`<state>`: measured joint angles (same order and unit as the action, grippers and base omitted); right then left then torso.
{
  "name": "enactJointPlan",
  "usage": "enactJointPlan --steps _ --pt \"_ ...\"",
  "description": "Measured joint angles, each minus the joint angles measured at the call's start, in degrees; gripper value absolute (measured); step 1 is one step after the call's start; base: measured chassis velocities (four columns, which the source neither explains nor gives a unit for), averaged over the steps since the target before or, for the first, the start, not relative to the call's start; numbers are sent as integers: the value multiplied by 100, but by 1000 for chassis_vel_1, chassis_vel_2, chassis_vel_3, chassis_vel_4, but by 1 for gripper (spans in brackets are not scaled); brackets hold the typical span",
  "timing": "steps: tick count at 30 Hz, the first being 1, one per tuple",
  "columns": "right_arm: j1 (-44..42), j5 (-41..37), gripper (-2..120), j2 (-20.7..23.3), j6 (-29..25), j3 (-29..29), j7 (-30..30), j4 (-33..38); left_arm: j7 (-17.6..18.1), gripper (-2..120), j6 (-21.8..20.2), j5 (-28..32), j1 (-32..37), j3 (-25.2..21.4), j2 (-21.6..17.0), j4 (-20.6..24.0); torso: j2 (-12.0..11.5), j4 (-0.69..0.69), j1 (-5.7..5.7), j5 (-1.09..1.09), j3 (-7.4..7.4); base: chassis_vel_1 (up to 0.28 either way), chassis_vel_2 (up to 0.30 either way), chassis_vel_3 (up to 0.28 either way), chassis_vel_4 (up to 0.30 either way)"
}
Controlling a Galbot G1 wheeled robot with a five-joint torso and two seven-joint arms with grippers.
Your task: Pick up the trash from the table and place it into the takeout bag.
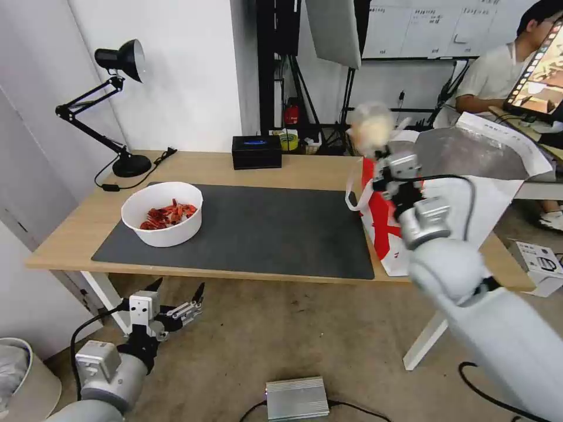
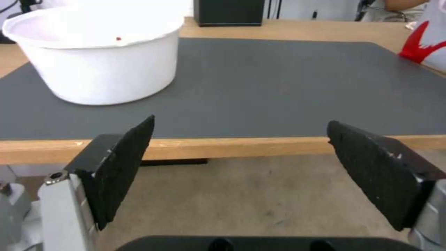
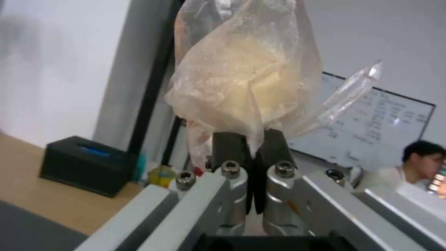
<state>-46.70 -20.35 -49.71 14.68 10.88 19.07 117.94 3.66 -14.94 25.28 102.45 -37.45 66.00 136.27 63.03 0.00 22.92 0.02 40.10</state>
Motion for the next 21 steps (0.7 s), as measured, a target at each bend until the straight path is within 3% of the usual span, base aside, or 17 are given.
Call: enactJointPlan --steps 9,21 --pt "-742 -1116 0 850 18 1198 80 587 -45 100 32 -265 196 206 136 236 0 -1 -1 -2 0 0 0 0 0" --pt "-541 -2039 0 752 142 1197 239 4 -47 100 12 -161 -17 229 -31 76 -1 1 1 -2 1 0 0 0 0"
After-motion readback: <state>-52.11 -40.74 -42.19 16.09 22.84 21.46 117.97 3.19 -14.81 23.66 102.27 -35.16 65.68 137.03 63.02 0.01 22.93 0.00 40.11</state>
